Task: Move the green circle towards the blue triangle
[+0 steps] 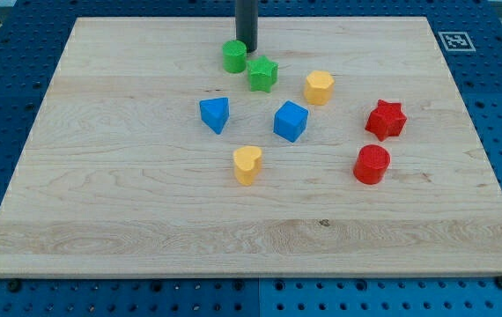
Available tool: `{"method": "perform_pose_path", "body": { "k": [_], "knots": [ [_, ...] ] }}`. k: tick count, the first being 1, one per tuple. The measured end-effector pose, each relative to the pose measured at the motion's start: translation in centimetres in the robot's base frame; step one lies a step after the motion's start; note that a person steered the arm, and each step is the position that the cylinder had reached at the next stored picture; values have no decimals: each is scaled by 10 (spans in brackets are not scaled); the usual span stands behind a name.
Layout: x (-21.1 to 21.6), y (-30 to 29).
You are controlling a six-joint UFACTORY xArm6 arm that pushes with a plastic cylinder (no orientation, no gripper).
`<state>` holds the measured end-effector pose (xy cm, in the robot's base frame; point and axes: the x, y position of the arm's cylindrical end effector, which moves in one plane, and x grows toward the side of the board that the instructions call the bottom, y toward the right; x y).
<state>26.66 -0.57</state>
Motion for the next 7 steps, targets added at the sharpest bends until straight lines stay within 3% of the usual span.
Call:
{"method": "perform_pose_path", "body": {
  "k": [2,4,7],
  "knots": [
    [6,12],
    [35,-26],
    [36,-54]
  ]
}}
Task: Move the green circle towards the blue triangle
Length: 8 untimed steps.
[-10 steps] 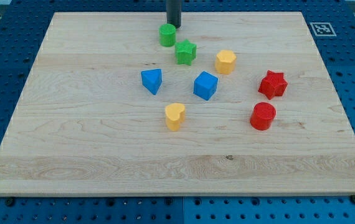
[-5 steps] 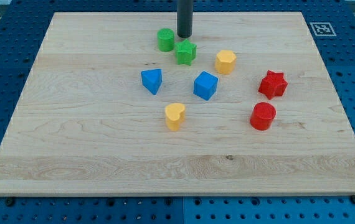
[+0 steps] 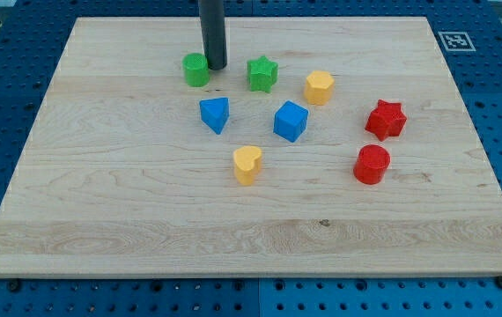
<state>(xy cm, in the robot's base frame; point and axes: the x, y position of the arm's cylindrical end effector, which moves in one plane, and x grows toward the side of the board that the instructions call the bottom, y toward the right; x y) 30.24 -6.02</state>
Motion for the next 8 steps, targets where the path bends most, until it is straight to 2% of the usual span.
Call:
{"method": "perform_pose_path", "body": {
  "k": [1,2,3,5,8],
  "knots": [
    [-23,-11],
    [-24,-62],
    [-19,-88],
    [9,-70],
    [-3,-63]
  ]
}}
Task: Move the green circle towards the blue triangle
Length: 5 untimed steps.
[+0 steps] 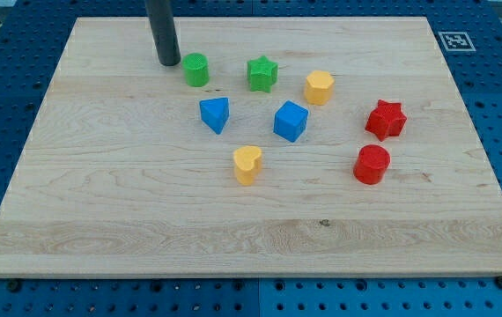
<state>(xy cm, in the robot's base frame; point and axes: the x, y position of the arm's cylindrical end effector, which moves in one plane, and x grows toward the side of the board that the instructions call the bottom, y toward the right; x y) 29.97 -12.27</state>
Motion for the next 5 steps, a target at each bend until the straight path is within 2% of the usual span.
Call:
{"method": "perform_pose_path", "body": {
  "k": [2,3,5],
  "knots": [
    [22,37],
    [48,37],
    [53,37]
  ]
}}
